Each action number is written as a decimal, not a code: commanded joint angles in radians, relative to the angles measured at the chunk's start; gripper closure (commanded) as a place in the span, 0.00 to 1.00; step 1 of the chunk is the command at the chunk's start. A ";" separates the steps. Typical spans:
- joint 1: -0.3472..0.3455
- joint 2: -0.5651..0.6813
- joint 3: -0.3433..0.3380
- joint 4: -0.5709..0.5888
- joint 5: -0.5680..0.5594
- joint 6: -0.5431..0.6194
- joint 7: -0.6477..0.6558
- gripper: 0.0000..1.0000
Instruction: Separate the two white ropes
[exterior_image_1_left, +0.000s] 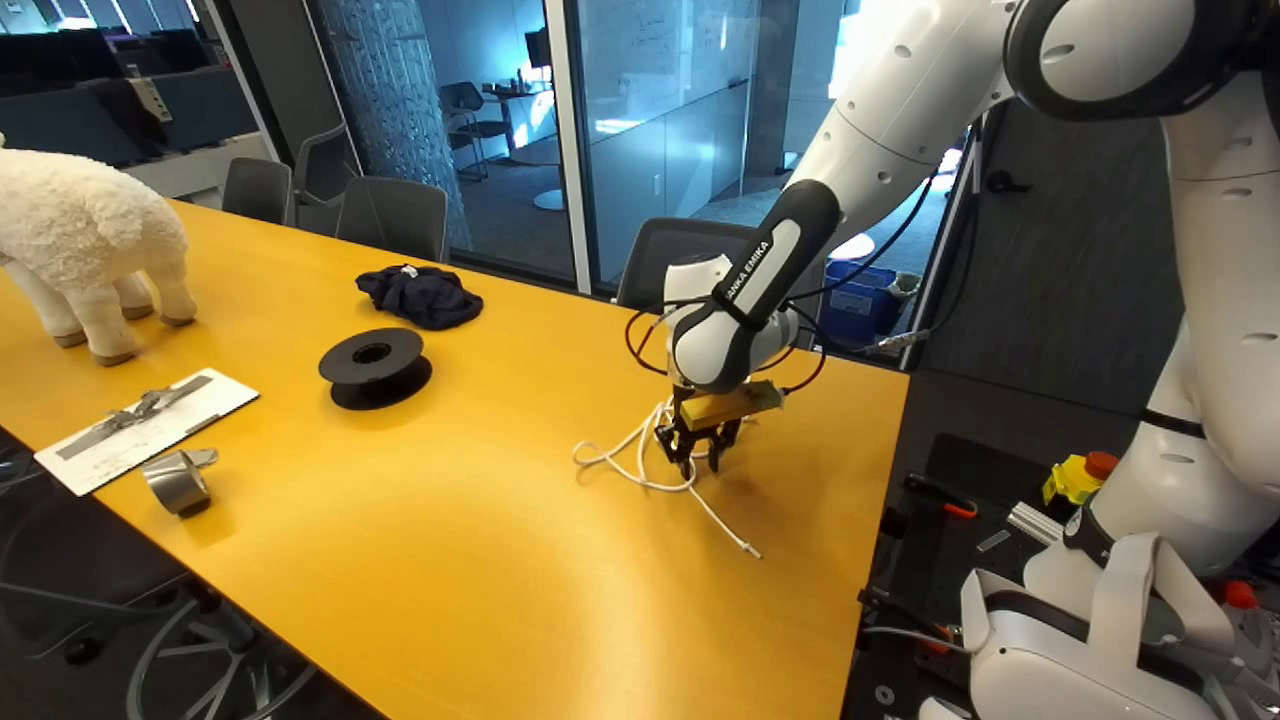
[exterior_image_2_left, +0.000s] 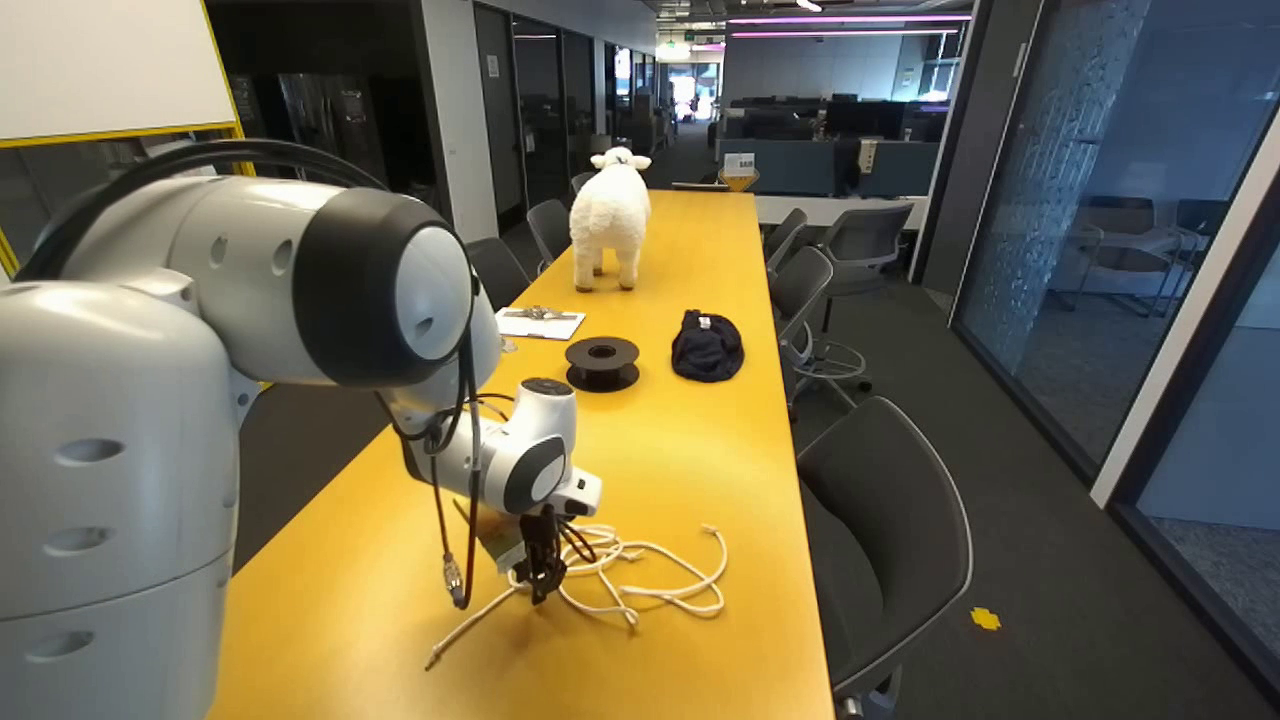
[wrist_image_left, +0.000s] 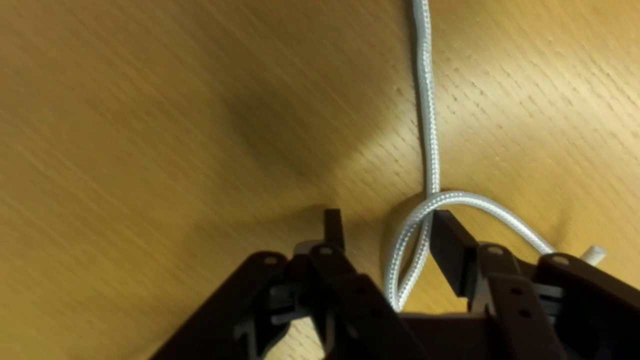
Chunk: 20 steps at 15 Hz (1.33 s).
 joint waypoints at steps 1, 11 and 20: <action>0.022 -0.007 -0.018 -0.002 0.018 0.022 0.006 0.80; 0.040 -0.010 -0.002 0.048 0.011 0.002 -0.005 0.84; 0.060 0.058 0.110 0.185 0.056 -0.021 -0.097 0.86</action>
